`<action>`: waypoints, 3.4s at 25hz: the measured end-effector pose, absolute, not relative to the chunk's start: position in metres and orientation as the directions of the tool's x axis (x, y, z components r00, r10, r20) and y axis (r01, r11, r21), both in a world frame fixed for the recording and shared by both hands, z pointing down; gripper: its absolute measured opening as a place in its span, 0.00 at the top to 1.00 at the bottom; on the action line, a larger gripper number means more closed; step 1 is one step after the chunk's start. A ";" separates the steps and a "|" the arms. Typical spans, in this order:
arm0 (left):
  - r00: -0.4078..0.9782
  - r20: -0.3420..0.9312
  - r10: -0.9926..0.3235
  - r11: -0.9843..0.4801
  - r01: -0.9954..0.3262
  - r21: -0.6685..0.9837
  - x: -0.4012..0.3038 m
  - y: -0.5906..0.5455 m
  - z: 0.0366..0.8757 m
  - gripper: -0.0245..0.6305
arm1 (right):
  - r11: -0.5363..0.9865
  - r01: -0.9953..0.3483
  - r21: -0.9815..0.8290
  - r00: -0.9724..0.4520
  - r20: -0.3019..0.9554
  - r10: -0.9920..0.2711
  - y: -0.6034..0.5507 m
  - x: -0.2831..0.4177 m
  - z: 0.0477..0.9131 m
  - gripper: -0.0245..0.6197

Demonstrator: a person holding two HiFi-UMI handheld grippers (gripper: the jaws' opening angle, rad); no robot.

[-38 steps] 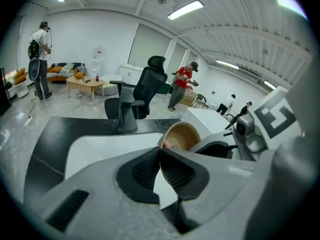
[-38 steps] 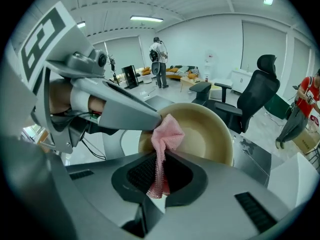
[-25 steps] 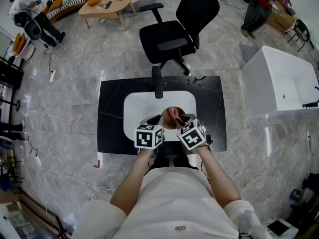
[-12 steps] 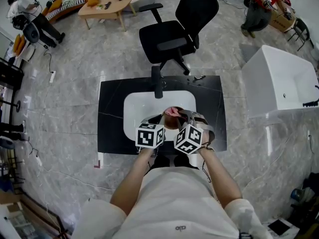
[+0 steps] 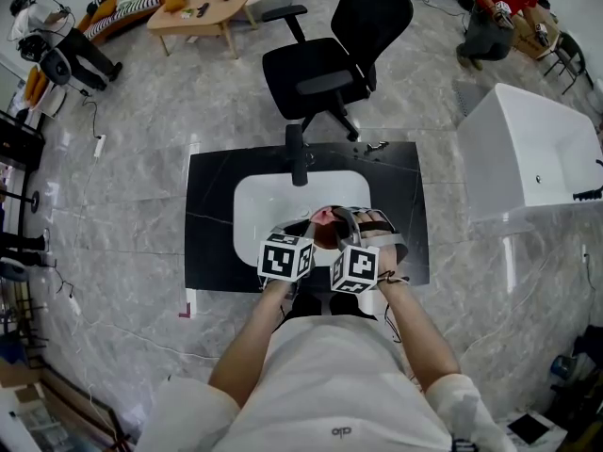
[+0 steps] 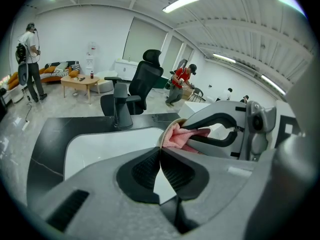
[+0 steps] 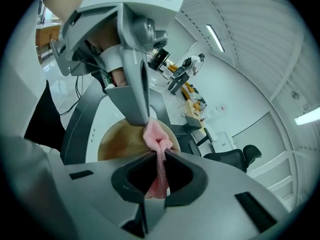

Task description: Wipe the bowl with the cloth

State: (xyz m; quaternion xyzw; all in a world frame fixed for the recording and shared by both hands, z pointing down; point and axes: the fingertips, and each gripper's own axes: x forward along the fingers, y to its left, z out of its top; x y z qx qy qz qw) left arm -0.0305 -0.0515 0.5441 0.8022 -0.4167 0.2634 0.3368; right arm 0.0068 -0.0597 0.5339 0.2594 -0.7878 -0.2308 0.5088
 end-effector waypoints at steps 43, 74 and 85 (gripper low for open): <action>0.506 0.676 -0.535 -0.403 -0.857 0.323 -0.032 -0.055 0.539 0.93 | 0.718 -0.544 0.434 -0.199 0.765 -0.613 -0.064 0.021 0.558 0.91; 0.540 0.665 -0.516 -0.326 -0.842 0.431 -0.043 -0.057 0.549 0.94 | 0.766 -0.629 0.133 -0.522 0.658 -0.543 -0.044 0.003 0.534 0.91; 0.552 0.638 -0.536 -0.232 -0.823 0.518 -0.057 -0.060 0.551 0.94 | 0.759 -0.651 0.009 -0.679 0.439 -0.588 -0.040 0.001 0.473 0.91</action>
